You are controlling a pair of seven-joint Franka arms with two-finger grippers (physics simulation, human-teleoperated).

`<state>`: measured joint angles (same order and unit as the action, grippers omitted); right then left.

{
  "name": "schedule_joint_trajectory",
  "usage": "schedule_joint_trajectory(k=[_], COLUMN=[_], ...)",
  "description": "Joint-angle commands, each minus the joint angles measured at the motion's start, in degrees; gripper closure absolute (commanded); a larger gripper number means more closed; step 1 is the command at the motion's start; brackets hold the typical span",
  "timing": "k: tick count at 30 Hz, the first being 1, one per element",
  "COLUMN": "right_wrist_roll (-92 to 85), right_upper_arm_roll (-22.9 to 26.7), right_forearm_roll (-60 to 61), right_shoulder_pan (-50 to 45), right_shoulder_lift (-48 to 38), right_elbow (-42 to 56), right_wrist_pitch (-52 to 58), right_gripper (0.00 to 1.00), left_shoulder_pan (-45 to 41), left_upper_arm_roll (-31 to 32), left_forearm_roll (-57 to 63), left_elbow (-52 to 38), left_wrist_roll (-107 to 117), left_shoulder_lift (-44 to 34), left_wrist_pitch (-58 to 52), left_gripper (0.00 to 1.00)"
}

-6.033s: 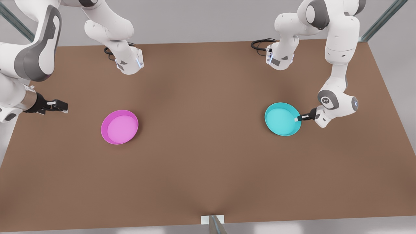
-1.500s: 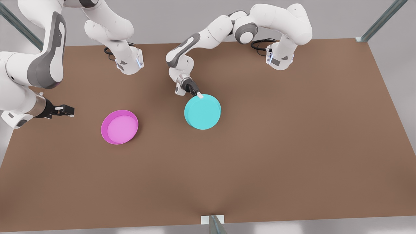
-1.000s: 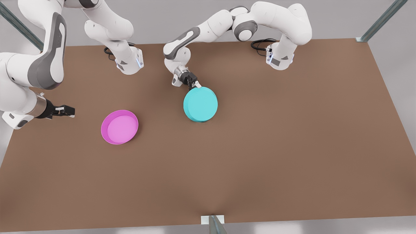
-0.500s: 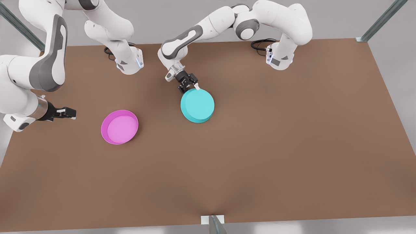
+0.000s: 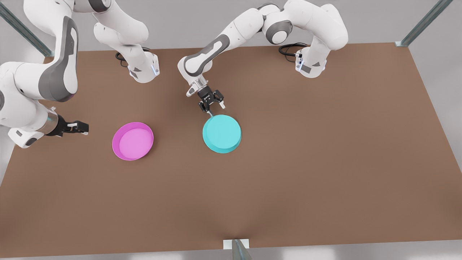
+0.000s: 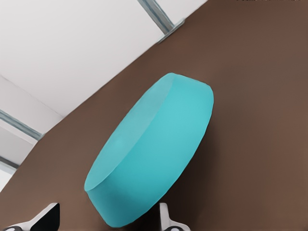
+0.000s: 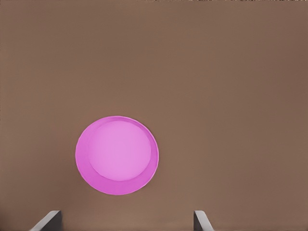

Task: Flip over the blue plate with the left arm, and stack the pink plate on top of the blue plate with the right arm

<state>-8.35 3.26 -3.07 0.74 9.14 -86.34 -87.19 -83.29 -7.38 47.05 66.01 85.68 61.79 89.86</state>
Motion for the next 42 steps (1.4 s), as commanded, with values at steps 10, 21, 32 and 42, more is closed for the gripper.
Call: schedule_joint_trajectory(k=[10,21,32,42], right_wrist_roll=[-18.98,-25.75,-26.10,-26.10], right_upper_arm_roll=[1.75,4.12,3.42,2.54], right_forearm_roll=[4.39,15.56,22.06,22.06], right_shoulder_pan=[10.68,15.25,11.65,10.15], right_shoulder_lift=[-2.64,10.02,16.79,17.84], right_elbow=[-27.48,-31.88,-32.05,-32.05], right_wrist_pitch=[-26.37,-26.19,-35.51,-34.72], right_gripper=[0.00,0.00,0.00,0.49], left_shoulder_pan=[11.13,66.84,77.32,77.32], left_upper_arm_roll=[1.40,0.69,9.05,8.87], left_forearm_roll=[-18.21,-48.19,-47.48,-47.31], left_elbow=[5.97,29.88,16.61,16.17], left_wrist_roll=[-10.53,-78.21,-83.93,-83.22], left_shoulder_lift=[-20.74,-62.84,-53.00,-53.53], left_wrist_pitch=[4.18,4.18,-1.80,-2.59], left_gripper=[0.00,0.00,0.00,0.00])
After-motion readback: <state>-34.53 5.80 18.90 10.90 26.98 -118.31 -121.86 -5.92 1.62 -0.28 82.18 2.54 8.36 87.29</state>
